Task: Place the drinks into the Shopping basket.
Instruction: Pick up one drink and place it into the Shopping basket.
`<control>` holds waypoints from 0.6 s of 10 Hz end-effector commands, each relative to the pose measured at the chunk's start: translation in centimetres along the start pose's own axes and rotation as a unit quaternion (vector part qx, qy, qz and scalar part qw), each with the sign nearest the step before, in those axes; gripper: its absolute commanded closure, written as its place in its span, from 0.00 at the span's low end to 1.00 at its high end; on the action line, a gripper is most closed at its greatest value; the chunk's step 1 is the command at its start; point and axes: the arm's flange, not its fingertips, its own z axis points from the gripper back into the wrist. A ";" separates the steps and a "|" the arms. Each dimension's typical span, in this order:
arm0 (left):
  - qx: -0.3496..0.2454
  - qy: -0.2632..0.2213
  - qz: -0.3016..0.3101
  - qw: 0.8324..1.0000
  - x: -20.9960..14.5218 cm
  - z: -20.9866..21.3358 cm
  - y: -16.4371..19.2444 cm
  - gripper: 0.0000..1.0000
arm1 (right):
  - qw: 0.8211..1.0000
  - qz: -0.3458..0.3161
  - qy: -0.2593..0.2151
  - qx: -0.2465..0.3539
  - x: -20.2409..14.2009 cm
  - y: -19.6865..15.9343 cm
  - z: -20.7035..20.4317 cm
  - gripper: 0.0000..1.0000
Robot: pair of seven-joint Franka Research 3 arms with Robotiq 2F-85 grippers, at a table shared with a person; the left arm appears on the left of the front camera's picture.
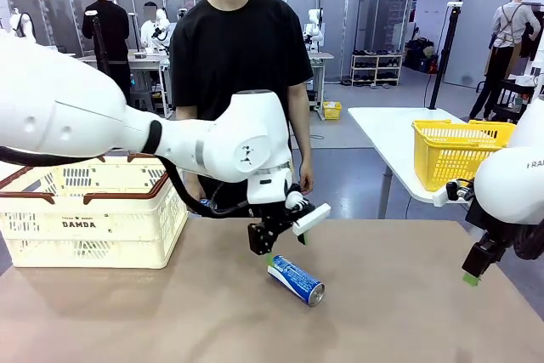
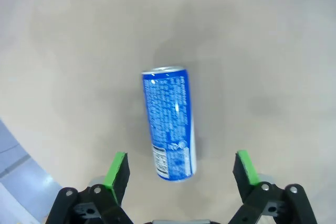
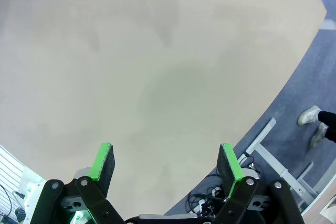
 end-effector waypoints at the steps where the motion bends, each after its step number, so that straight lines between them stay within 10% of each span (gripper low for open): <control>1: -0.004 0.004 0.003 1.000 0.4 -1.0 2.1 0.00 | 1.000 -0.002 0.001 -0.001 0.0 -0.1 0.0 0.02; 6: -0.032 0.038 0.046 0.998 1.0 -4.2 3.1 0.00 | 1.000 -0.002 0.001 -0.001 0.0 -0.1 0.0 0.02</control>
